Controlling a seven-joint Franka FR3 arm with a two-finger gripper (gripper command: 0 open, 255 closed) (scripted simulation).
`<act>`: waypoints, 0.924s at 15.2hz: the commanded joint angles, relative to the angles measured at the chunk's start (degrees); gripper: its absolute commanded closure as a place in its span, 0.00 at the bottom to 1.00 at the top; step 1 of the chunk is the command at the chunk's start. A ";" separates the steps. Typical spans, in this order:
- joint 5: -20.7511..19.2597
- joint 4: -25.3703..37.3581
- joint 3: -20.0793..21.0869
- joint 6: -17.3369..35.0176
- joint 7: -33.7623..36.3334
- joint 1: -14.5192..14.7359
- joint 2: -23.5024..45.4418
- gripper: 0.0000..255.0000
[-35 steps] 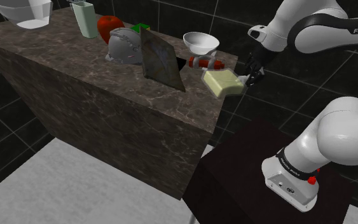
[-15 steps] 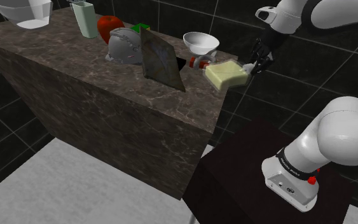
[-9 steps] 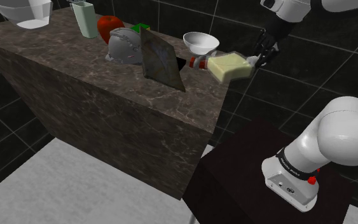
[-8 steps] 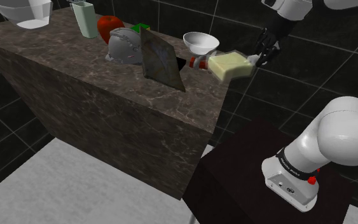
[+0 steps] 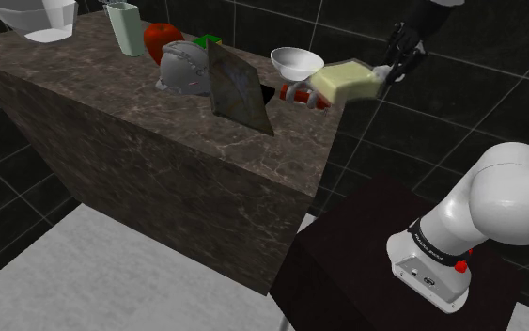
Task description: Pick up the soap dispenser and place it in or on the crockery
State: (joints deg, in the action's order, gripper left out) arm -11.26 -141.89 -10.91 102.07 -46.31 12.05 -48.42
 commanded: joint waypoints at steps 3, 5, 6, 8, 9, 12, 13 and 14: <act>-0.33 4.63 -2.29 2.79 -1.70 0.44 7.12 1.00; -0.29 7.57 -3.85 4.68 -2.89 0.84 11.76 1.00; -0.16 9.14 -4.62 5.52 -3.52 1.06 14.07 1.00; 0.32 12.47 -6.15 6.99 -4.89 1.52 18.71 1.00; 0.68 14.23 -6.92 7.62 -5.63 1.77 21.04 1.00; 2.26 19.92 -9.17 9.08 -8.06 2.44 28.07 1.00; 2.95 21.95 -9.91 9.42 -8.94 2.64 30.44 1.00; 3.74 24.06 -10.64 9.68 -9.86 2.82 32.83 1.00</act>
State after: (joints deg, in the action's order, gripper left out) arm -8.30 -120.18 -20.78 111.39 -55.22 14.63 -18.24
